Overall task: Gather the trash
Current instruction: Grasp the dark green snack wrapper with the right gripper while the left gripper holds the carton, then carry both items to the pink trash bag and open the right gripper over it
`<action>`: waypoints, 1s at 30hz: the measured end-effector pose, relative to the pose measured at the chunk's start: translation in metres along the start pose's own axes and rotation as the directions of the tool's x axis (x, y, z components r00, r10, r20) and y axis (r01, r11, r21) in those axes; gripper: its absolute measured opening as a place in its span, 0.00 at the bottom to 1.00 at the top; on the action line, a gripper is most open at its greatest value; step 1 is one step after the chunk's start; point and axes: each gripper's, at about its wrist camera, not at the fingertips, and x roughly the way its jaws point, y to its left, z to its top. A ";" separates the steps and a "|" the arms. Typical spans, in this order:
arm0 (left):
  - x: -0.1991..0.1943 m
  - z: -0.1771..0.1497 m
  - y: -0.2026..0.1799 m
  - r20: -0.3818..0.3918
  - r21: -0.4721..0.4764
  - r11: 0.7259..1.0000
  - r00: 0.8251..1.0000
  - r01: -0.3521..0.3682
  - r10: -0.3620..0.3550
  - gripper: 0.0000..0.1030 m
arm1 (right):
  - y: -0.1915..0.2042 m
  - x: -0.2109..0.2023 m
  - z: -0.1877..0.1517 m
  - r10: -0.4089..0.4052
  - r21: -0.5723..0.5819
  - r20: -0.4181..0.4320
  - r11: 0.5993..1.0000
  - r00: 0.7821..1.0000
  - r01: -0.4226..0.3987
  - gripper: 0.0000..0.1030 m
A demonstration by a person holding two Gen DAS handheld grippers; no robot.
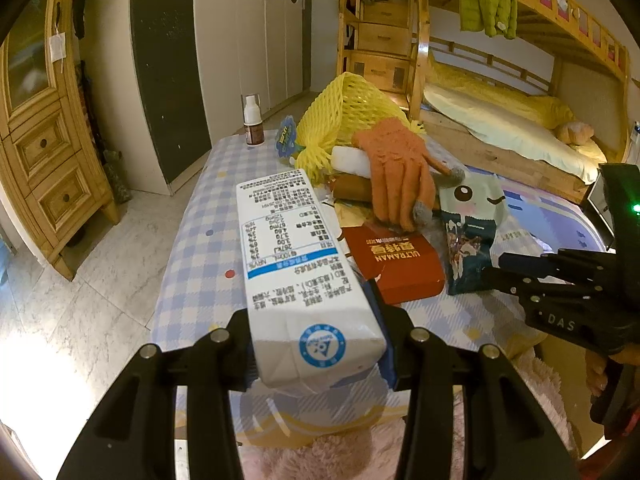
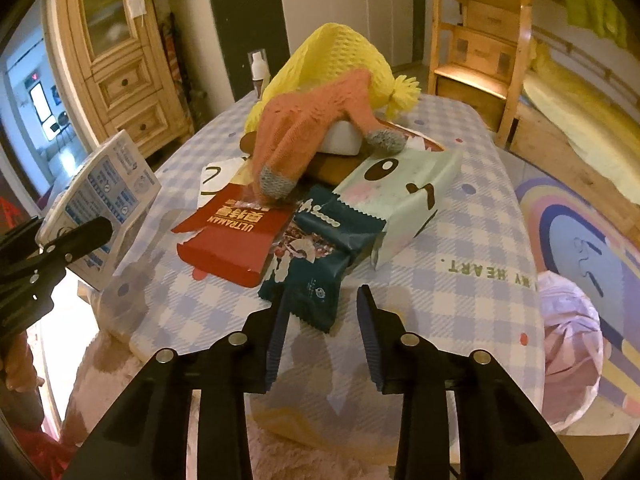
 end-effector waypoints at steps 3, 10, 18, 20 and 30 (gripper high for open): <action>0.001 0.000 0.000 -0.001 0.001 1.000 1.000 -0.002 0.002 0.42 | -0.003 0.007 0.001 0.009 0.002 -0.015 1.000 1.000 -0.009 0.28; 0.002 0.000 -0.001 -0.004 0.002 1.000 1.000 -0.005 0.005 0.42 | -0.004 0.012 -0.001 0.032 0.011 -0.026 0.999 0.999 -0.032 0.15; -0.001 0.000 -0.005 0.002 0.013 1.000 1.000 -0.005 0.005 0.42 | -0.001 -0.010 0.002 0.049 0.006 0.022 0.999 0.999 -0.049 0.05; -0.003 0.001 -0.007 0.009 0.021 1.000 1.000 -0.003 0.003 0.42 | 0.000 -0.022 0.006 0.057 0.004 0.047 0.998 0.997 -0.057 0.05; -0.017 0.010 -0.030 0.054 0.081 0.997 0.999 0.003 -0.008 0.42 | -0.006 -0.066 0.010 0.047 0.027 0.126 0.998 0.991 -0.051 0.05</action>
